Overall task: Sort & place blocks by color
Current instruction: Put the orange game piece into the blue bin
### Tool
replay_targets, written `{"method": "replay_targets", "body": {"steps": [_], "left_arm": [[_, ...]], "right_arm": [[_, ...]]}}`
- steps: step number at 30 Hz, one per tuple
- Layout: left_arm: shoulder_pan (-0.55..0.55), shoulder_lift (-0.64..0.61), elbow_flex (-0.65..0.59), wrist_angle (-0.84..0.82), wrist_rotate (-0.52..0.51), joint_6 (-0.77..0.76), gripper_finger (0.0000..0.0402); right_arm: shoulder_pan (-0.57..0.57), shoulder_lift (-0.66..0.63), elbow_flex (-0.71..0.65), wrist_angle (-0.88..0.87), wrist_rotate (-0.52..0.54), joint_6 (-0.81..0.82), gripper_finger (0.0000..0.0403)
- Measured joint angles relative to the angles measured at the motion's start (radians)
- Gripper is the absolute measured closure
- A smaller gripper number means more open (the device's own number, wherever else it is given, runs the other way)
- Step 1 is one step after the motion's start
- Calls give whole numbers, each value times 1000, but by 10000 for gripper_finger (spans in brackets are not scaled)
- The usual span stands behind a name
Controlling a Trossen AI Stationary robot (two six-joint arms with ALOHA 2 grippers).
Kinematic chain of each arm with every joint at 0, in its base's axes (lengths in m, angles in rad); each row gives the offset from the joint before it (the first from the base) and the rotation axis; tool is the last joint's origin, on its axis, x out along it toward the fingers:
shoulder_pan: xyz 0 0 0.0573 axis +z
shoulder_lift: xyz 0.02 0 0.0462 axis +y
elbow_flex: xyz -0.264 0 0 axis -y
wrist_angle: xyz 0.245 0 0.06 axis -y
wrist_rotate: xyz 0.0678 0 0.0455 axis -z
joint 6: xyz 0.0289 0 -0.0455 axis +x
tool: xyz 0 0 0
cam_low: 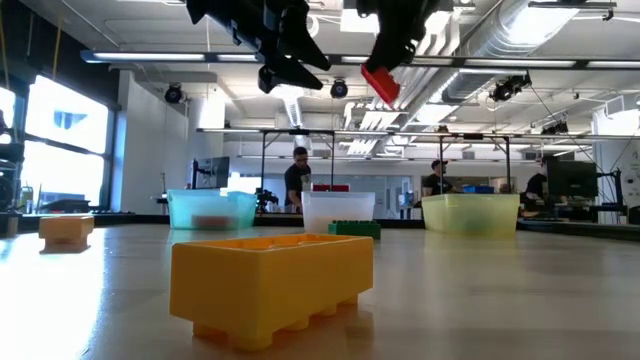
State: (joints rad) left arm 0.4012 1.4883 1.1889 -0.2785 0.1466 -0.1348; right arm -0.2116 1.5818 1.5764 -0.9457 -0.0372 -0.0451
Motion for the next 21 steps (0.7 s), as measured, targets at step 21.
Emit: {"method": "replay_targets", "body": {"steps": [21], "left_arm": [[58,0,0,243,-1,12,186]], "right_arm": [[-219,0,172,132,-399,-89,292]]}}
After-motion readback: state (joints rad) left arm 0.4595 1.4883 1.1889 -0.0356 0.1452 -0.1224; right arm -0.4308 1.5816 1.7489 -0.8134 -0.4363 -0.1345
